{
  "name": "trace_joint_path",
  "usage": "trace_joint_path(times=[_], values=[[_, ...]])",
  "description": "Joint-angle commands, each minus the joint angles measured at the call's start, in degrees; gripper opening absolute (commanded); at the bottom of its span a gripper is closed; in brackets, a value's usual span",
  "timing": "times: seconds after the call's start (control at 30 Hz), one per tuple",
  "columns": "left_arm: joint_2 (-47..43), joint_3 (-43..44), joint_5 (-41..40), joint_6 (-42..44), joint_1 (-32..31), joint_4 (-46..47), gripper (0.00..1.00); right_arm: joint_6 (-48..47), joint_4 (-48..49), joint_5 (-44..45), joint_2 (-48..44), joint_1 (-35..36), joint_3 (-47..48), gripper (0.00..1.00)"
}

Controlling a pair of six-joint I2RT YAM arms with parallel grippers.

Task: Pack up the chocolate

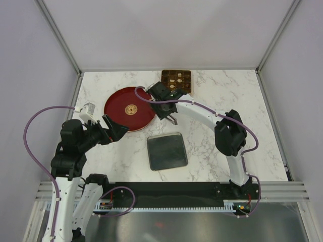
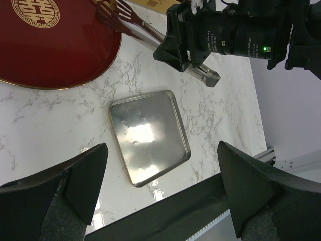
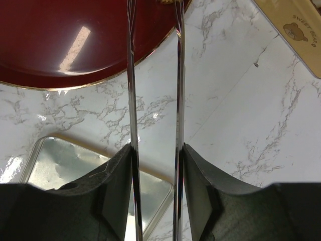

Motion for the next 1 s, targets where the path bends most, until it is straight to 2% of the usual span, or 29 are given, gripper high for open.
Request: trace_joint_path(times=[0.0, 0.57, 0.97], values=[[-0.50, 0.61, 1.14, 0.49, 0.23, 1.89, 0.98, 2.30, -0.20, 2.77, 0.17, 0.51, 2.38, 0.50], [-0.85, 0.43, 1.05, 0.58, 0.23, 1.89, 0.98, 4.14, -3.18, 5.23, 5.45, 1.48, 8.88, 0.50], [-0.94, 0.34, 0.96, 0.49, 0.23, 1.89, 0.98, 4.58, -5.56, 6.54, 5.36, 1.57, 11.34, 0.50]])
